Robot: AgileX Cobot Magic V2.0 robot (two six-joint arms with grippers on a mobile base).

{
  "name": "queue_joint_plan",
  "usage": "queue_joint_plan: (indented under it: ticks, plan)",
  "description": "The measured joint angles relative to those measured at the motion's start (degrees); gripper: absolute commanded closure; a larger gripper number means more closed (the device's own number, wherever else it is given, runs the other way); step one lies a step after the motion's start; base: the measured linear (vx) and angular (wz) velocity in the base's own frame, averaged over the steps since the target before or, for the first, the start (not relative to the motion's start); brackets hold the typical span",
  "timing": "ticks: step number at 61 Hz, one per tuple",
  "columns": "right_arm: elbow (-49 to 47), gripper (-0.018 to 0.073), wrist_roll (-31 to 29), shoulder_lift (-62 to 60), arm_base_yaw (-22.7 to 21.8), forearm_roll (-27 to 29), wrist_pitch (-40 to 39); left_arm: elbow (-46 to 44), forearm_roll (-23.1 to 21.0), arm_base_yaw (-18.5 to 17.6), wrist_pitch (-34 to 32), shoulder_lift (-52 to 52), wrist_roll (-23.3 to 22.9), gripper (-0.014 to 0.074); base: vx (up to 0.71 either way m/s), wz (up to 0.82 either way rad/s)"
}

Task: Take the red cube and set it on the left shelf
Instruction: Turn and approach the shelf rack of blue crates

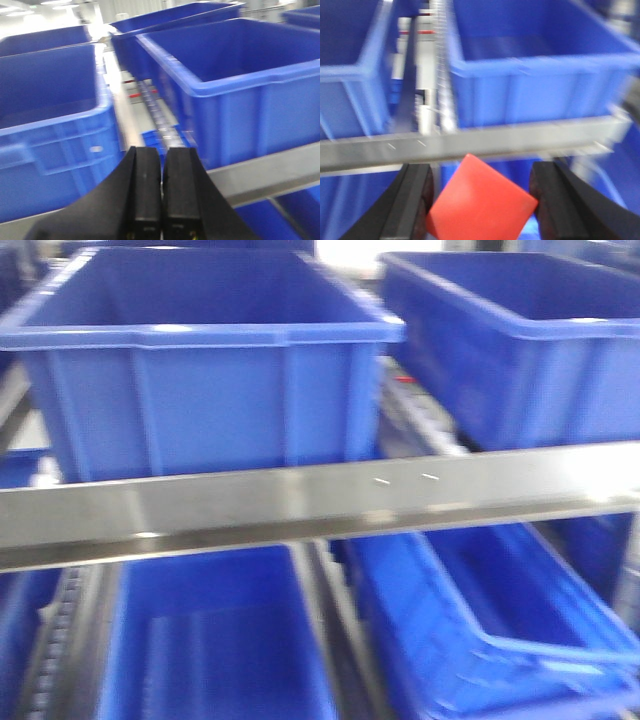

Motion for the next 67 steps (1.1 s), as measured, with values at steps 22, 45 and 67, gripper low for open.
queue_joint_plan:
  ticks: [22, 45, 67]
  plan:
    - [0.0, 0.0501, 0.0, 0.0, 0.0, 0.0, 0.0, 0.0, 0.0, 0.0, 0.0, 0.0, 0.0, 0.0491, 0.25, 0.42]
    - [0.0, 0.0501, 0.0, 0.0, 0.0, 0.0, 0.0, 0.0, 0.0, 0.0, 0.0, 0.0, 0.0, 0.0491, 0.15, 0.15]
    - [0.0, 0.0501, 0.0, 0.0, 0.0, 0.0, 0.0, 0.0, 0.0, 0.0, 0.0, 0.0, 0.0, 0.0491, 0.06, 0.10]
